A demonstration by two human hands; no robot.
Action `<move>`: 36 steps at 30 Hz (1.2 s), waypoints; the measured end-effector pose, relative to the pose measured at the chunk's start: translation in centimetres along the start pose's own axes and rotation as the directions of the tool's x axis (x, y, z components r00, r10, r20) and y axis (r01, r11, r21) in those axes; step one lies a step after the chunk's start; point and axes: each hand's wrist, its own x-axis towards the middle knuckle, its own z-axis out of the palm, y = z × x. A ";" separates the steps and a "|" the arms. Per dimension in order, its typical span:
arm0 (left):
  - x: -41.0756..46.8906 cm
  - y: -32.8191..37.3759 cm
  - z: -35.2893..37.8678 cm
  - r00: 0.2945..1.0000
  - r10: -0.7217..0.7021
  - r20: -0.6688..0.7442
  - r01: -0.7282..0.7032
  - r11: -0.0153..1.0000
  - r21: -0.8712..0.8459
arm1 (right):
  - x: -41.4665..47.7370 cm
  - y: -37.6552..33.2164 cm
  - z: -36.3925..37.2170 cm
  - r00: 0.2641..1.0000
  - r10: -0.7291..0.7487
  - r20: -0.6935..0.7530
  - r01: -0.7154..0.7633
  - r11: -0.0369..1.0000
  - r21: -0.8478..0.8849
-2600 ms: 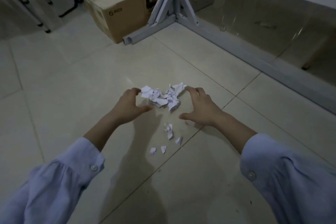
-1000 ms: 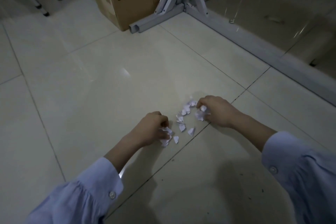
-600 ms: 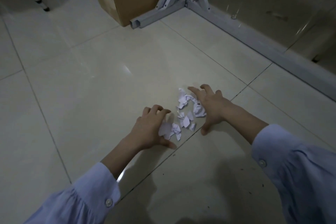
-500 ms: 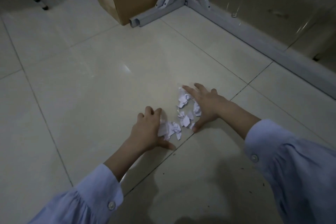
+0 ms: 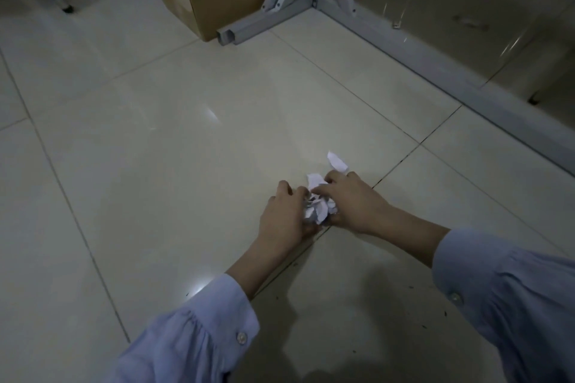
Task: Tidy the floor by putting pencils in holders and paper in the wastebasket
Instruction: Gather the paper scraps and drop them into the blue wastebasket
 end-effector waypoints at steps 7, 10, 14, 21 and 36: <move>0.3 0.0 0.4 0.996 0.088 -0.018 -0.088 0.996 -0.010 | -1.4 -0.4 1.2 0.979 0.124 -0.162 -0.085 0.970 0.226; 0.4 0.3 0.4 0.993 0.115 -0.024 -0.115 0.993 -0.004 | -1.5 -0.8 1.5 0.963 0.206 -0.173 -0.142 0.935 0.324; 1.0 0.7 0.3 0.992 0.127 0.002 -0.127 0.992 0.003 | -1.2 -0.9 1.2 0.943 0.292 -0.160 -0.222 0.909 0.354; 2.6 1.0 -2.2 0.991 0.126 0.049 -0.127 0.992 0.013 | -1.4 0.6 -1.4 0.954 0.280 -0.106 -0.185 0.828 0.529; 4.0 -1.2 -3.8 0.994 0.024 -0.104 -0.045 0.978 -0.203 | 3.2 4.9 -3.2 0.947 0.293 -0.130 -0.241 0.918 0.316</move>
